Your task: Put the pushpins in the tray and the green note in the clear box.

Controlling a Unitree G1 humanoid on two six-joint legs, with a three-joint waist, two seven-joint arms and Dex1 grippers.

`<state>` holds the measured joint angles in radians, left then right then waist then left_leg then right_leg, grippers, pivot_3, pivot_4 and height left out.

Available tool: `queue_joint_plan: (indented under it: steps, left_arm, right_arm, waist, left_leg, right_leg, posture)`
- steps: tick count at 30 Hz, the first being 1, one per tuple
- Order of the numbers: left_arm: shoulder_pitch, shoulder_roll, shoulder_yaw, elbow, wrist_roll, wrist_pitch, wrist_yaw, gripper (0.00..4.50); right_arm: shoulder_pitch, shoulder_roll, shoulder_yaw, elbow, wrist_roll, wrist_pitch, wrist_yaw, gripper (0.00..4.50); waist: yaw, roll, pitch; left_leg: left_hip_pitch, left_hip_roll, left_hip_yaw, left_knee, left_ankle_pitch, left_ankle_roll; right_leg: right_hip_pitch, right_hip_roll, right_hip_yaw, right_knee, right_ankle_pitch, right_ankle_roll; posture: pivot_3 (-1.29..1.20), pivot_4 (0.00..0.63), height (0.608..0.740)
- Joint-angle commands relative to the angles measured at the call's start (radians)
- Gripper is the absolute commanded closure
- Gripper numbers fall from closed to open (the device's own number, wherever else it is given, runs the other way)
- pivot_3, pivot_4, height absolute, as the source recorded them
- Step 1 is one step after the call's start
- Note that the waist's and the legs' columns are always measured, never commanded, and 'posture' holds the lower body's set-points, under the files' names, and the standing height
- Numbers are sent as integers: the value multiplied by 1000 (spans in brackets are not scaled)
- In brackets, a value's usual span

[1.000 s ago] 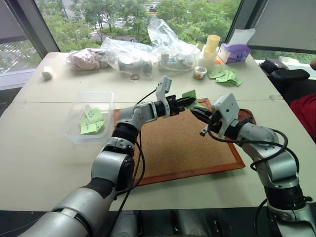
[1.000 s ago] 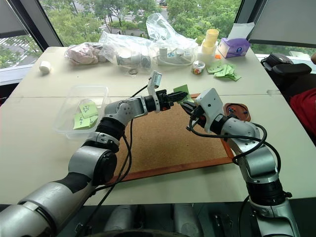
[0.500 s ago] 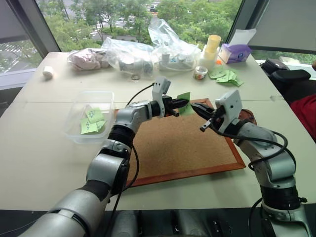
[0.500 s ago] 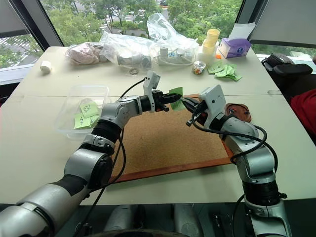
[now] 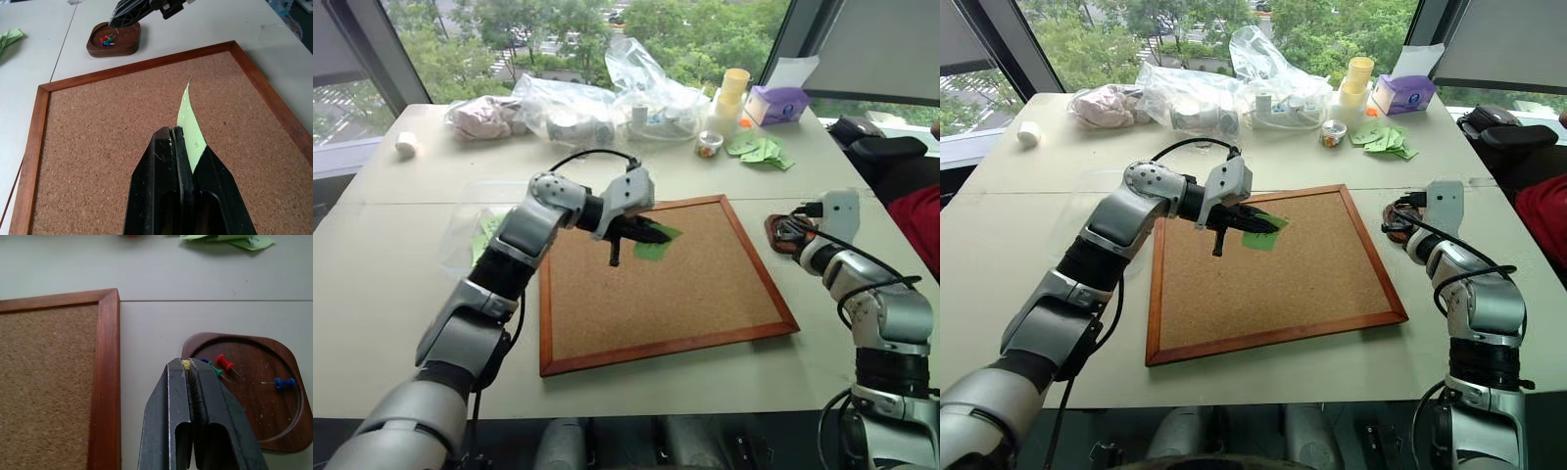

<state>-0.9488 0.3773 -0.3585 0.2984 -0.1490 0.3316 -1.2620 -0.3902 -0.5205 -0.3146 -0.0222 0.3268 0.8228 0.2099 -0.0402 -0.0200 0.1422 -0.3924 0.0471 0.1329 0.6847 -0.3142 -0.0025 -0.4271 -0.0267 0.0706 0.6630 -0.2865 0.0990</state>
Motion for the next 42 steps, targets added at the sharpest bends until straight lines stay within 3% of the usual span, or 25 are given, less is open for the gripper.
queue_joint_plan:
  steps: [1,7,11,17,33,42]
  left_arm:
    - [-10,-1,23,-37,-16,-5,-9,4397]
    - [30,-2,39,-79,-25,25,27,4397]
    - [68,3,51,-130,-37,67,52,4500]
    - [96,7,55,-176,-47,106,75,4500]
    - [92,31,58,-147,-22,106,125,4500]
    - [128,39,187,-258,-107,267,250,4500]
  right_arm:
    - [-56,-25,8,87,-49,-73,-9,4500]
    - [-105,-23,17,208,-89,-118,-22,4500]
    - [-116,-20,6,239,-90,-148,-13,3150]
    - [-118,-20,-4,238,-87,-160,-18,47]
    - [-112,-49,-41,132,-92,-177,-48,47]
    - [-114,-88,-20,-16,-37,-93,41,47]
  waist:
    - [-3,0,0]
    - [-3,1,0]
    - [-2,1,0]
    - [-3,1,0]
    - [-3,1,0]
    - [-3,2,1]
  left_leg:
    - [0,0,0,0,0,0]
    - [0,1,0,0,0,0]
    - [0,1,0,0,0,0]
    - [0,1,0,0,0,0]
    - [0,1,0,0,0,0]
    - [0,1,0,0,0,0]
  right_leg:
    - [0,0,0,0,0,0]
    - [0,1,0,0,0,0]
    - [0,0,0,0,0,0]
    - [0,0,0,1,0,0]
    - [0,0,0,1,0,0]
    - [0,0,0,1,0,0]
  posture:
    - [0,150,738]
    - [0,150,738]
    - [0,150,738]
    - [0,150,738]
    - [0,150,738]
    - [0,150,738]
